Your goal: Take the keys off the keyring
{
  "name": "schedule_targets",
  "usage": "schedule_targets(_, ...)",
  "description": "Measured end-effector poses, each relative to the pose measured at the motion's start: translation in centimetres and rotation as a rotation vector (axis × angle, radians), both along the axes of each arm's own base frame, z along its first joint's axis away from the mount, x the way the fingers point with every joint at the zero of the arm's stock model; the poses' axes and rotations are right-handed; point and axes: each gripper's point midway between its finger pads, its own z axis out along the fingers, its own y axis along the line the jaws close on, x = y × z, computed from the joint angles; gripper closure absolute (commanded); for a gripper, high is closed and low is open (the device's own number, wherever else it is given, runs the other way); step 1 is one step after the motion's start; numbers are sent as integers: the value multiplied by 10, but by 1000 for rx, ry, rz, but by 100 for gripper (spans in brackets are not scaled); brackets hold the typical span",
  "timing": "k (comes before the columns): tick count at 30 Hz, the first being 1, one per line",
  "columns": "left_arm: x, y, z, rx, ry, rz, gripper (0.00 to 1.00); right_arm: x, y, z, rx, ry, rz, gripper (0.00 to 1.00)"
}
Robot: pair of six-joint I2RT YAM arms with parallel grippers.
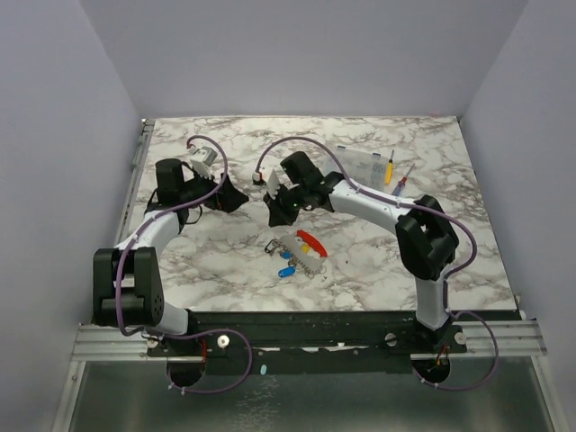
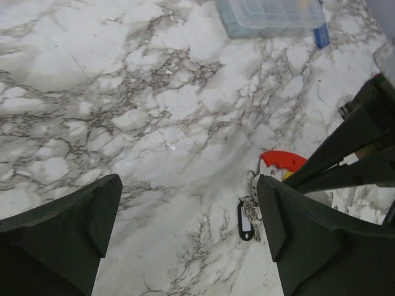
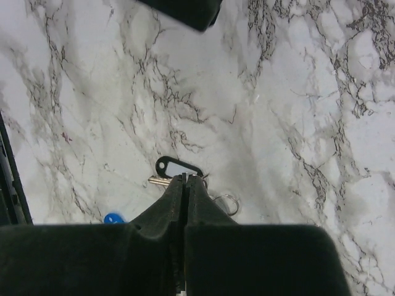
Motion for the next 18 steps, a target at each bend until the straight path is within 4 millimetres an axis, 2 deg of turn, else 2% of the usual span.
schedule_targets(3, -11, -11, -10, -12, 14, -76, 3, 2, 1, -1, 37, -1, -5, 98)
schedule_targets(7, -24, -20, -31, -9, 56, -131, 4, -2, -1, -7, 36, 33, 8, 75)
schedule_targets(10, -33, -20, -44, -8, 90, -130, 3, -3, -4, -12, 13, 59, 14, 60)
schedule_targets(11, -33, -19, -47, -5, 97, -122, 2, -3, -4, -15, 5, 70, 12, 59)
schedule_targets(14, -30, -16, -45, 3, 88, -93, 1, -10, -10, -29, -35, 116, 8, 55)
schedule_targets(18, -24, -13, -30, 9, 27, -62, 1, -17, -16, -50, -89, 163, 6, 53)
